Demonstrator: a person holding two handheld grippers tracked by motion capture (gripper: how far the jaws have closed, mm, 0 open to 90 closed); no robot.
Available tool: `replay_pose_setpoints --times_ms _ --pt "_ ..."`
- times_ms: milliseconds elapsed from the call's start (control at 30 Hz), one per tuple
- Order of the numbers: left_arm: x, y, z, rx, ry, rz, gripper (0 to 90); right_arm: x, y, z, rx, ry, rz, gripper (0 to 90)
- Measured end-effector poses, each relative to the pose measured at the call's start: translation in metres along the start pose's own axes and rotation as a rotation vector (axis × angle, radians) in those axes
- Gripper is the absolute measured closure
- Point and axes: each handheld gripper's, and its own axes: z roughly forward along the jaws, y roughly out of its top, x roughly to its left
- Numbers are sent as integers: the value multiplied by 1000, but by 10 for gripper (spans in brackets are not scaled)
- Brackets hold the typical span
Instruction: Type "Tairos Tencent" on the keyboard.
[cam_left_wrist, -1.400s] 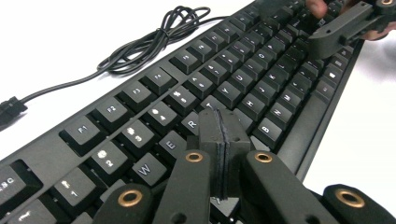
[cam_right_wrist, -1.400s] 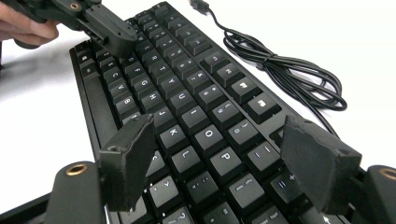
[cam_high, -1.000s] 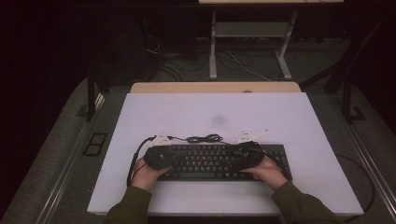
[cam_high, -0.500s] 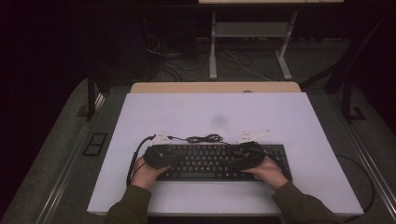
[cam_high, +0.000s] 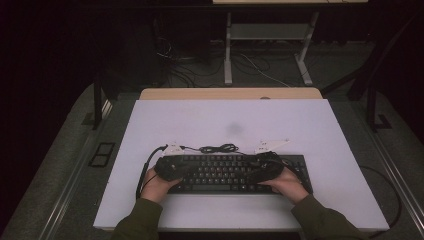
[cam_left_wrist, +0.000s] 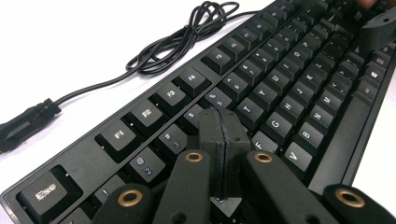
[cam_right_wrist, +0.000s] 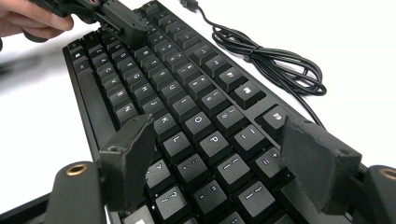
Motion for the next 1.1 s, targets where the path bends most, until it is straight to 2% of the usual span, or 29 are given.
replay_pose_setpoints --times_ms 267,433,567,733,900,1100 --pt "0 0 -1 -1 2 -6 893 0 0 0 0 -1 1 258" --pt "-1 1 -4 -18 -6 -10 888 0 0 0 -2 1 2 258" --pt "-2 1 -6 -44 -5 -16 849 0 1 0 -10 3 4 278" --pt "-3 -1 -8 -65 -11 -36 768 2 3 0 -21 15 4 409" --pt "-4 -2 -10 -84 -31 -52 626 4 5 2 -18 42 -1 528" --pt "-7 -4 -11 -91 -27 -59 467 7 8 5 -15 73 -7 690"
